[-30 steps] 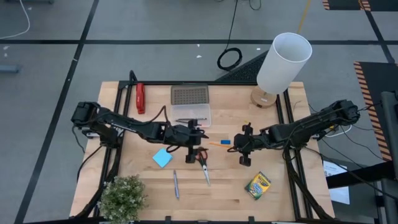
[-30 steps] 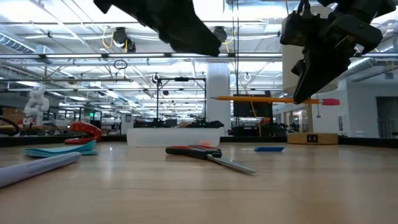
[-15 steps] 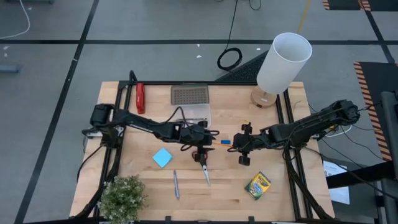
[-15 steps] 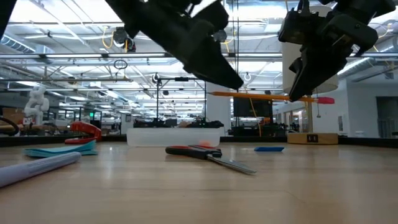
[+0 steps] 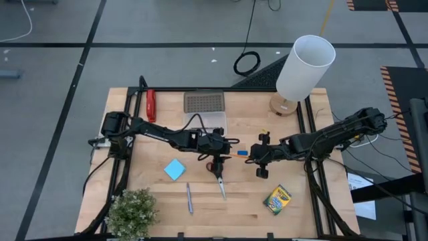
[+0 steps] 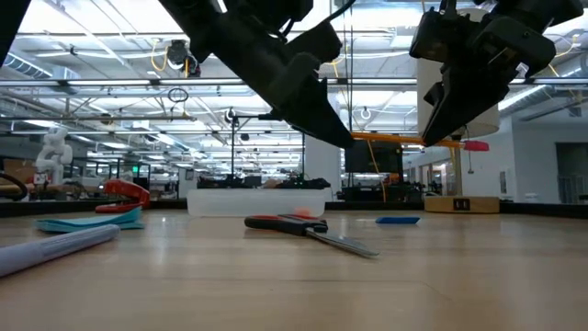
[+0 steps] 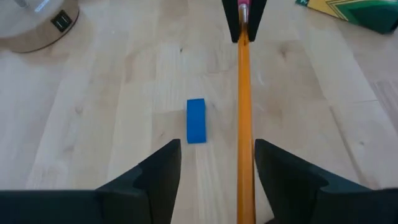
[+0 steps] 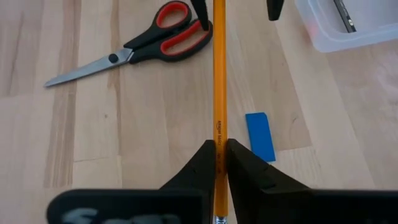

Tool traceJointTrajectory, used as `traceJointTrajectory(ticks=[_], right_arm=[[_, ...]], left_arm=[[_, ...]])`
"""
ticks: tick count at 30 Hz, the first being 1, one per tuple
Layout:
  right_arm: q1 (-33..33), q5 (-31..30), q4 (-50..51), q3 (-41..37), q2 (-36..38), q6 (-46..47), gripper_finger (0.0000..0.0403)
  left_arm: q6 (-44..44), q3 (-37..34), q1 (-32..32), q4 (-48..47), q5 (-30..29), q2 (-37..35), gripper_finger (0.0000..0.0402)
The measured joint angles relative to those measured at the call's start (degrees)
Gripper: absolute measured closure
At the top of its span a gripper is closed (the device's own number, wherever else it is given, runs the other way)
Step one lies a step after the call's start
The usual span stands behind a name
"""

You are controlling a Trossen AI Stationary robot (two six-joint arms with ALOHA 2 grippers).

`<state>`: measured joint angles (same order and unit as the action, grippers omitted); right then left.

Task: Pack school essentials
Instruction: Put the orange pencil into the black supply box

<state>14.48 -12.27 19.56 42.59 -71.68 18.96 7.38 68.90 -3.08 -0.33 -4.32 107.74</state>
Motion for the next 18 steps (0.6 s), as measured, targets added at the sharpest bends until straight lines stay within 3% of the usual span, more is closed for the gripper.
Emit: traceJointTrajectory(ticks=[13, 18], right_arm=[[0.0, -0.6, 0.2, 0.0, 0.0, -0.2, 0.0380], [0.6, -3.8, 0.3, 0.0, 0.0, -0.5, 0.0361]], left_arm=[[0.7, 0.0, 0.7, 0.4, 2.1, 0.0, 0.0360], [2.6, 0.0, 0.8, 0.3, 2.6, 0.0, 0.0384]])
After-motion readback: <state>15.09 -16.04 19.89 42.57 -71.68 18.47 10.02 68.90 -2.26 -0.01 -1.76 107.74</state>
